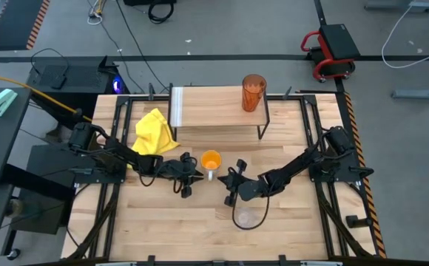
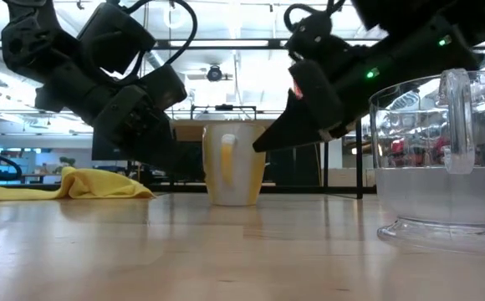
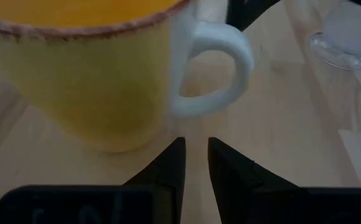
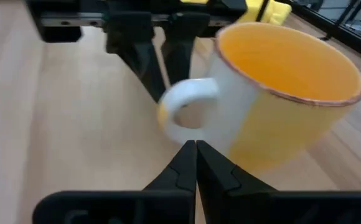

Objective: Stack small to large cups/mugs on shelf
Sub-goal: Move the transparent mug to the center of the table

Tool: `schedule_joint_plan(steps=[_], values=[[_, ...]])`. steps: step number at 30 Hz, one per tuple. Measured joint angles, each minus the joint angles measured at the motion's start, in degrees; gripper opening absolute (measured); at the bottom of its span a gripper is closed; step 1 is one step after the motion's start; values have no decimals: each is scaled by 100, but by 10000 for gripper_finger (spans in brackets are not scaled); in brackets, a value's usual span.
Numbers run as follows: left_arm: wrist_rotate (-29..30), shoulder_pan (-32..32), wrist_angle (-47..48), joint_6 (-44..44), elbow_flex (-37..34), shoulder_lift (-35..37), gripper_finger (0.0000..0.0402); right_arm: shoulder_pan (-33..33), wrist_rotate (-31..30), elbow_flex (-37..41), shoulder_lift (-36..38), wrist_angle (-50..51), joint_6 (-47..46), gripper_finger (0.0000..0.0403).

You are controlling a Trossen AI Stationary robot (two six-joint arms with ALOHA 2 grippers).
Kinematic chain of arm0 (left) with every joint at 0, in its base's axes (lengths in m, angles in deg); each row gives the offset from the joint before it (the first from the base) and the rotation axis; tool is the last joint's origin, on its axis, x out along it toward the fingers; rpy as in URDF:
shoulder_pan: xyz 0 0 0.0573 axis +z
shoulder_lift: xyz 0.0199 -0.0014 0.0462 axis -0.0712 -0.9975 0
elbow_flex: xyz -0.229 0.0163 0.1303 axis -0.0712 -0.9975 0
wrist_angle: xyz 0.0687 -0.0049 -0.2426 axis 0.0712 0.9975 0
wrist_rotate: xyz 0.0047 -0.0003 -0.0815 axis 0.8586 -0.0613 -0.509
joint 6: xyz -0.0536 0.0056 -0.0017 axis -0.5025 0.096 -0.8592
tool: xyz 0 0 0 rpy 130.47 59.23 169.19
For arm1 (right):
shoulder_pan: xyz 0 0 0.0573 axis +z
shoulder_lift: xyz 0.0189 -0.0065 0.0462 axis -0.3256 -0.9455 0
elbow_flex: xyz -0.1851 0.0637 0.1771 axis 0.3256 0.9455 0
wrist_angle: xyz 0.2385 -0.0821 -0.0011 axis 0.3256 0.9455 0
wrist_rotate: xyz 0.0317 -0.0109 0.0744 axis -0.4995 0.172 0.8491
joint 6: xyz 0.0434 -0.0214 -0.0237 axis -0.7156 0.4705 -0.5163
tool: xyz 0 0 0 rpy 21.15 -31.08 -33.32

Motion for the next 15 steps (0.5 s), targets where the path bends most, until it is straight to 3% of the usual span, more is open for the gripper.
schedule_joint_plan(steps=[5, 12, 15], values=[[0, -137, -2, -103, 0, 2, 79, 282, 2, -1, 80, 133, 18, 14], [0, -363, -1, -167, 0, 2, 73, 815, -29, 4, 1088, 2087, -643, 14], [37, -394, -2, -167, 0, 2, 75, 1126, -526, 4, 1730, 2909, -974, 14]])
